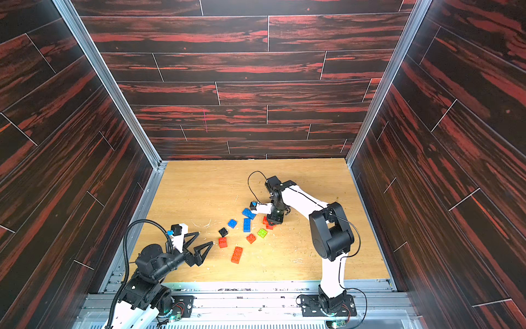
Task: Assemble the letter f with lego
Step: Assemble the lego brick with the lego brick.
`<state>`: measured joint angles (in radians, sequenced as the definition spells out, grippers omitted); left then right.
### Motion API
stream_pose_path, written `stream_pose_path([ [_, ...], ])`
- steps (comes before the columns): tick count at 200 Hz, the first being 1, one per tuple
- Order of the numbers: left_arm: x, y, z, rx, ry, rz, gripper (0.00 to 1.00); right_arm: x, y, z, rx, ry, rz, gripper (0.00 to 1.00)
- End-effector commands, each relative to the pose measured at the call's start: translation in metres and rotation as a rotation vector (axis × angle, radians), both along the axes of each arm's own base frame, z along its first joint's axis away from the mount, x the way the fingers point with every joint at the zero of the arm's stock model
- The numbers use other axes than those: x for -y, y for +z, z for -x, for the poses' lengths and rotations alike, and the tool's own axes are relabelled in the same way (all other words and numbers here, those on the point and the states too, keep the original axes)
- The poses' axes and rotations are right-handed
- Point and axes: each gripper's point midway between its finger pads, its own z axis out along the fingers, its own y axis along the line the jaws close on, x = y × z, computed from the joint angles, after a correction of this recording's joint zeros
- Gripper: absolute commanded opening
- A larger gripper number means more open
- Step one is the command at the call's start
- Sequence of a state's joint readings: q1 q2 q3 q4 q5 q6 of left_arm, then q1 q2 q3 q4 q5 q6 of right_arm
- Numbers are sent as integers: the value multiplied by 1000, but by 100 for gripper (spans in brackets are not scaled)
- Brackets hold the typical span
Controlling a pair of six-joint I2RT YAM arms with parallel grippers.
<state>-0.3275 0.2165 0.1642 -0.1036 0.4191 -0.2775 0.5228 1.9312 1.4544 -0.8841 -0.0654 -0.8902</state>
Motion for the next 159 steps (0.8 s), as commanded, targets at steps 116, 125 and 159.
stream_pose_path([
  [116,3,2,1,19,-22,-4,100,12,-30,11,-48,5,109,0],
  [125,2,1,1,17,-19,-4,100,15,-33,12,-48,5,125,0],
  [159,3,2,1,19,-19,-4,100,20,-41,15,-60,4,146,0],
])
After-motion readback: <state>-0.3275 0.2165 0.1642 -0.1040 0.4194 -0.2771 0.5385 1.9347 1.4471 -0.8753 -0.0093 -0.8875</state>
